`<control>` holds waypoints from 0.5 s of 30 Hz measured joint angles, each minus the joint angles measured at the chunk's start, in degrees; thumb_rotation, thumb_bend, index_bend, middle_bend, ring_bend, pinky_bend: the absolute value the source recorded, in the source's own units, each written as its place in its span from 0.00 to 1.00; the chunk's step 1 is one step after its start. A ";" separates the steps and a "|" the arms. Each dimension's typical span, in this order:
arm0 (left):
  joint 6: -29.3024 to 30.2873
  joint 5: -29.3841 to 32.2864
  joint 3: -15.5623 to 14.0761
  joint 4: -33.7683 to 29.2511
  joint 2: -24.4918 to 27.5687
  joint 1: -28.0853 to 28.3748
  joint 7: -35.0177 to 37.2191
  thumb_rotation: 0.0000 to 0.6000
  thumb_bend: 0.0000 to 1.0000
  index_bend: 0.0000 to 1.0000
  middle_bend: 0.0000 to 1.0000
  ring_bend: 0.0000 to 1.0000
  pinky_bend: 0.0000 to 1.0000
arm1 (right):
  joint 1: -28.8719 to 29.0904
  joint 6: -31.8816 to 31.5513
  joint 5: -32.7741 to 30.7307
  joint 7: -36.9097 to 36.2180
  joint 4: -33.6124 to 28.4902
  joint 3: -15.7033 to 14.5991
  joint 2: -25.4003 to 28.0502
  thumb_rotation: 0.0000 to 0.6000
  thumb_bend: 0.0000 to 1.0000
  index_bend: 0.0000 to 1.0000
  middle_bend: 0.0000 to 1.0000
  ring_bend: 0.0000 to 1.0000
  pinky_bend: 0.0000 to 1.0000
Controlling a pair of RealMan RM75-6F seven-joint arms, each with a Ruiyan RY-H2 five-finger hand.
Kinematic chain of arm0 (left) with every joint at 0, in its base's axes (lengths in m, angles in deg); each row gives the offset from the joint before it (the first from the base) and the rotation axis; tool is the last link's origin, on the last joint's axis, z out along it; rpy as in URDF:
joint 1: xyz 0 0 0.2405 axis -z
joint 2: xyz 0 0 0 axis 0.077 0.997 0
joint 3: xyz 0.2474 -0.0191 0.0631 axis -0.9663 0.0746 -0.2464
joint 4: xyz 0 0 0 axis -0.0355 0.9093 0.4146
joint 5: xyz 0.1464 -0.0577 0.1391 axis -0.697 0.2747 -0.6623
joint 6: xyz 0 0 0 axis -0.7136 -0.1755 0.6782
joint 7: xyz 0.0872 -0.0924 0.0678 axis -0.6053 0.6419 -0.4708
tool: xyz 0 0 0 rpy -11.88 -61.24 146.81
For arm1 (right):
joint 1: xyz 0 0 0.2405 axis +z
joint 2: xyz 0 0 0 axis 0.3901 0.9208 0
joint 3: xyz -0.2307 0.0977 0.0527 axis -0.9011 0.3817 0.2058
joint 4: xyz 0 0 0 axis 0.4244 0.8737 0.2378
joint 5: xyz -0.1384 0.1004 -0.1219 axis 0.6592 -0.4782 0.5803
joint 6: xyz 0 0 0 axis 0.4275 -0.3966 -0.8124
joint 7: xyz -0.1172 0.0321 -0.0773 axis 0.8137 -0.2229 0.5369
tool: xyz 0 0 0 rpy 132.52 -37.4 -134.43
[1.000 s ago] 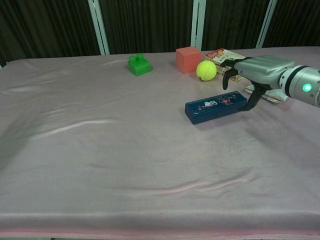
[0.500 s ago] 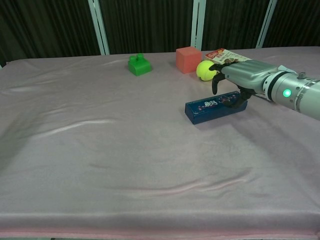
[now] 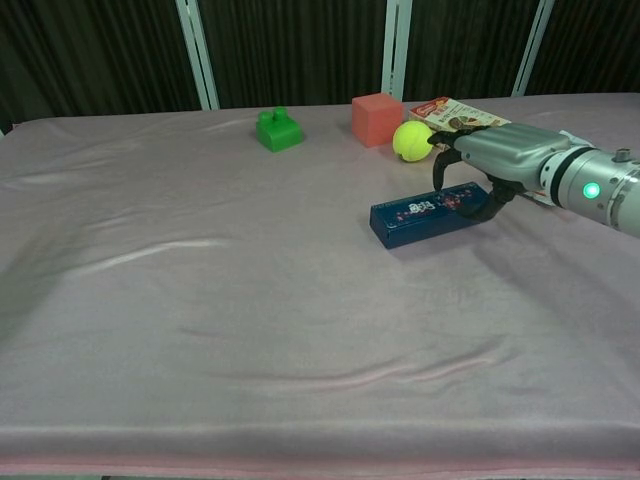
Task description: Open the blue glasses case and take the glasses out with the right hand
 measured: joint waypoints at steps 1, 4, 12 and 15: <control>0.00 -0.01 -0.02 -0.02 -0.02 -0.01 -0.13 1.00 0.43 0.00 0.02 0.00 0.06 | -0.01 0.02 0.05 -0.18 0.30 -0.01 -0.23 1.00 0.52 0.47 0.06 0.00 0.00; -0.15 -0.15 -0.12 -0.01 -0.01 0.04 -0.30 1.00 0.43 0.00 0.02 0.00 0.06 | -0.11 0.07 0.20 -0.84 1.01 0.00 -0.77 1.00 0.52 0.46 0.06 0.00 0.00; -0.10 0.08 -0.02 0.00 -0.11 0.00 -0.70 1.00 0.43 0.00 0.02 0.00 0.06 | 0.02 0.74 -0.08 -1.56 2.13 0.38 -1.57 1.00 0.52 0.47 0.06 0.00 0.00; -0.02 0.29 0.08 -0.05 -0.14 -0.06 -0.72 1.00 0.43 0.00 0.02 0.00 0.06 | 0.16 0.95 -0.31 -1.49 2.66 0.59 -1.88 1.00 0.52 0.47 0.06 0.00 0.00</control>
